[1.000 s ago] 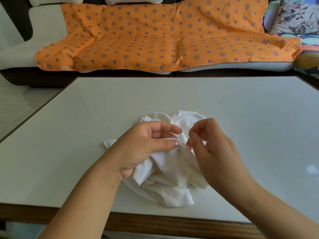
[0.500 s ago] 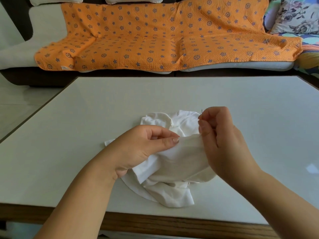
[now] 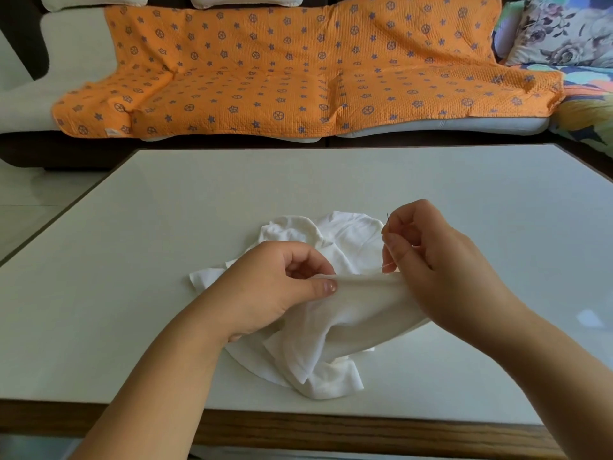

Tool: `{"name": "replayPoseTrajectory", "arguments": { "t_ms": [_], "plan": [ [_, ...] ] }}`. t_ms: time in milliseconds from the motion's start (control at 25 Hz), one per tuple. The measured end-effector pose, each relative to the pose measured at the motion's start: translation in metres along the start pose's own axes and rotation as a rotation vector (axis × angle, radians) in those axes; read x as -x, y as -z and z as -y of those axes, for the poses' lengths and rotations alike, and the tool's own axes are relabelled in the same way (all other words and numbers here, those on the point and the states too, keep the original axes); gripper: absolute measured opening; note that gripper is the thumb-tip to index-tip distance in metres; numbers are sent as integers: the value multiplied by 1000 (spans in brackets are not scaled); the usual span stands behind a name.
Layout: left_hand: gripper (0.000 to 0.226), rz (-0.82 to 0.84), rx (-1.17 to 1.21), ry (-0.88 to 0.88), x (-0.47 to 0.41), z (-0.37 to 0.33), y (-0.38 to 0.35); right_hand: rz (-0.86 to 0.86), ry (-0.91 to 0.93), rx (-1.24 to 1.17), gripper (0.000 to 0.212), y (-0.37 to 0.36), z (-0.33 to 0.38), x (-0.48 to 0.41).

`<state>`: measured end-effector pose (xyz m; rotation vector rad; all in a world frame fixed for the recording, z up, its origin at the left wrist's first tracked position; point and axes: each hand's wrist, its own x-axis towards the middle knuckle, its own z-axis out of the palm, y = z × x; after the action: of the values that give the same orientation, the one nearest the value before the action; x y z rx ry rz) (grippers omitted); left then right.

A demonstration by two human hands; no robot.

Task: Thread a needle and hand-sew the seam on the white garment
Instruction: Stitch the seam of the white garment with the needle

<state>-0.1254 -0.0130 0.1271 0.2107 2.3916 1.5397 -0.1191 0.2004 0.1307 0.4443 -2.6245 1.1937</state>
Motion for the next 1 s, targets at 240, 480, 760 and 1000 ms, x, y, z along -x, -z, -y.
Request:
{"name": "replayPoseTrajectory", "arguments": {
  "t_ms": [240, 480, 760, 1000],
  "plan": [
    [21, 28, -16, -60, 0, -2, 0, -108, 68, 46, 7, -2, -6, -2],
    [24, 45, 29, -87, 5, -8, 0, -182, 77, 37, 8, -8, -10, -5],
    [21, 50, 0, -85, 6, -6, 3, -160, 76, 24, 8, -10, -11, -6],
    [15, 47, -138, -33, 2, -2, -3, -181, 88, -3, 10, -10, -10, -5]
  ]
}}
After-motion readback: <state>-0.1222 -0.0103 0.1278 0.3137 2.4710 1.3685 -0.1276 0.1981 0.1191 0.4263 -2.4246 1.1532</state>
